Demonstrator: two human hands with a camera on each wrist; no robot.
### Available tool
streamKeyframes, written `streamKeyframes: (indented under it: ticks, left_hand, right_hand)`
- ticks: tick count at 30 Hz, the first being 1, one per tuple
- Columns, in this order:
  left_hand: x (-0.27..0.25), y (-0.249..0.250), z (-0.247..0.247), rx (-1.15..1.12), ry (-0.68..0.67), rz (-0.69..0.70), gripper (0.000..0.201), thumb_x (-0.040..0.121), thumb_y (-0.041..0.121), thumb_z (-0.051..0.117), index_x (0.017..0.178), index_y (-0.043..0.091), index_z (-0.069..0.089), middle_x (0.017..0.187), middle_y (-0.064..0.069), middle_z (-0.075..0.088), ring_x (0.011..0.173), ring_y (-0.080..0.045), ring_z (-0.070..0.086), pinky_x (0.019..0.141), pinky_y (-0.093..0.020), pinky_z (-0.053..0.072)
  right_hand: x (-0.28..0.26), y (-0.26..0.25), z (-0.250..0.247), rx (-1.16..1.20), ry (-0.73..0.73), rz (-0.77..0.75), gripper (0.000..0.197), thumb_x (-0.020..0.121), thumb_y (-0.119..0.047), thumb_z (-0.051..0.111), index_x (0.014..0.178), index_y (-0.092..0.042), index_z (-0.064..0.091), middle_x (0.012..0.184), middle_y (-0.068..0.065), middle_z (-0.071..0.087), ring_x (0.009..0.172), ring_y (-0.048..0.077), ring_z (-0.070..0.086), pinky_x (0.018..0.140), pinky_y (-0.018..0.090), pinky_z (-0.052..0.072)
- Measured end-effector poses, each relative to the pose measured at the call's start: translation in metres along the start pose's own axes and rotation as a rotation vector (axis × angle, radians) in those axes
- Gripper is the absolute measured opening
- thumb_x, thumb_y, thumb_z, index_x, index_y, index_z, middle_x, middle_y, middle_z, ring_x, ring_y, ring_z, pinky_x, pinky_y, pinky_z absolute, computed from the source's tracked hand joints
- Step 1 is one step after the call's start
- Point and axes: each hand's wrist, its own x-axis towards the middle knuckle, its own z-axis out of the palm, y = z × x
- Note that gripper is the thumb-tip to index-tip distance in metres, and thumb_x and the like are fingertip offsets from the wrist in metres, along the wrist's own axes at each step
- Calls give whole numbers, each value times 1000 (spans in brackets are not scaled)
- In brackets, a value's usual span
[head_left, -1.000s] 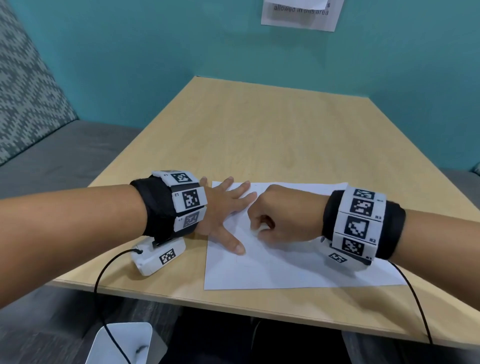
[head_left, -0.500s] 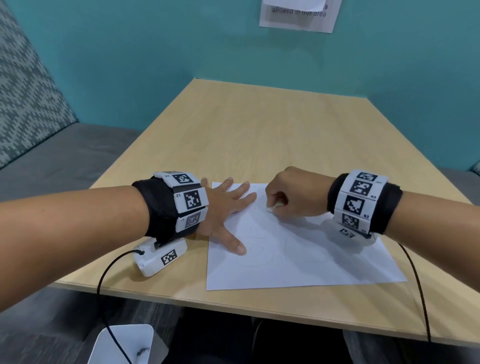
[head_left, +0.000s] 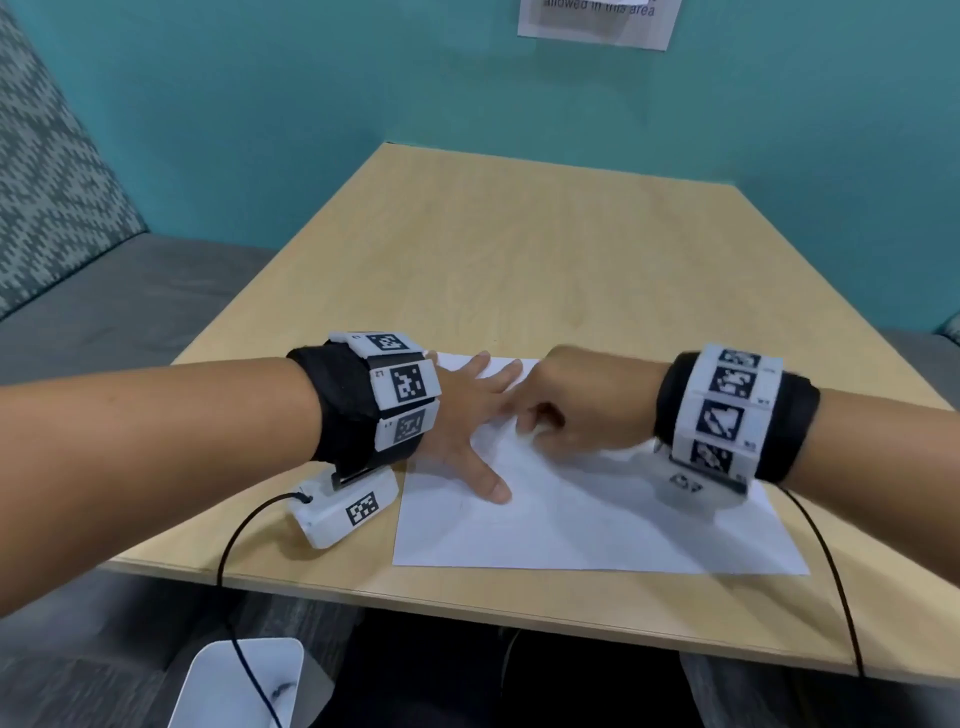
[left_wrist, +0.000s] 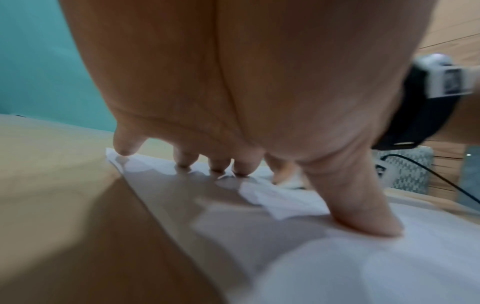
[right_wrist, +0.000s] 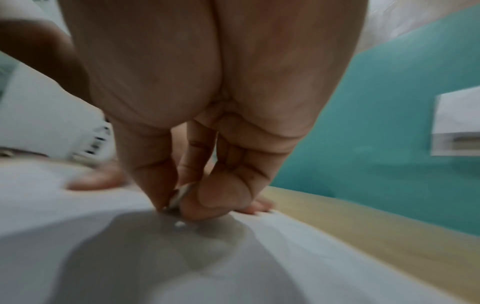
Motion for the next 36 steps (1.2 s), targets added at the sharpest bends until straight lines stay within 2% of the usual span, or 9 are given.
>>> streamKeyframes:
  ticks: [3, 7, 12, 16, 20, 24, 29, 33, 36]
  left_hand:
    - [1, 0, -1, 19, -26, -9, 117, 69, 83, 57, 151, 48, -19, 162, 16, -25, 151, -26, -19, 113, -72, 0]
    - [2, 0, 6, -47, 29, 12, 113, 61, 83, 56, 153, 49, 0, 165, 16, -12, 150, -26, -20, 111, -74, -2]
    - [0, 0, 3, 0, -2, -1, 117, 59, 88, 49, 149, 53, -18, 161, 17, -24, 151, -27, -18, 110, -75, -2]
    - [0, -2, 6, -38, 20, 14, 109, 64, 85, 56, 149, 55, -5, 163, 18, -17, 150, -26, -21, 110, -75, -3]
    - [-1, 0, 4, 10, -9, 0, 122, 55, 93, 45, 147, 51, -23, 162, 15, -24, 151, -26, -18, 110, -74, -1]
    - [-4, 1, 3, 3, 9, 12, 117, 60, 87, 50, 151, 50, -13, 163, 15, -21, 151, -25, -18, 110, -75, 0]
    - [-5, 3, 0, 41, -24, -6, 121, 64, 86, 49, 150, 44, -24, 162, 12, -24, 151, -25, -18, 111, -74, 1]
    - [-4, 1, 1, 36, -17, -2, 119, 63, 87, 50, 153, 45, -15, 162, 13, -24, 151, -25, -19, 111, -74, 0]
    - [-3, 1, 2, 39, -12, -15, 121, 63, 88, 50, 152, 43, -20, 162, 14, -24, 151, -23, -19, 112, -72, 0]
  right_hand:
    - [4, 13, -7, -24, 69, 86, 14, 78, -9, 60, 83, -13, 72, 61, -15, 54, 54, 1, 49, 61, 22, 40]
    - [-4, -16, 5, 5, -36, -27, 10, 78, -9, 59, 80, -14, 67, 58, -17, 49, 53, 1, 45, 54, 13, 36]
    - [3, 11, -6, -4, 53, 105, 12, 78, -9, 62, 83, -13, 72, 65, -12, 59, 56, 1, 51, 62, 21, 42]
    - [-6, -15, 5, 11, -39, -21, 13, 77, -8, 59, 71, -19, 60, 57, -18, 47, 52, -1, 46, 54, 9, 34]
    - [-2, 8, -6, -20, 21, 75, 14, 79, -10, 62, 88, -13, 72, 62, -21, 51, 56, -3, 48, 58, 12, 37]
    - [-9, -10, 3, -3, -25, -14, 12, 79, -9, 59, 83, -14, 69, 57, -19, 48, 53, -2, 47, 54, 9, 34]
    - [-6, 9, -4, -1, 47, 92, 14, 80, -10, 61, 87, -13, 73, 66, -14, 59, 55, -3, 50, 60, 15, 40]
    - [-11, -8, 5, 31, -37, 15, 11, 80, -14, 62, 88, -16, 70, 62, -18, 54, 57, -2, 50, 56, 9, 37]
    - [-7, 8, -4, 11, 23, 99, 13, 80, -16, 64, 90, -14, 72, 63, -18, 54, 55, -3, 50, 55, 11, 36]
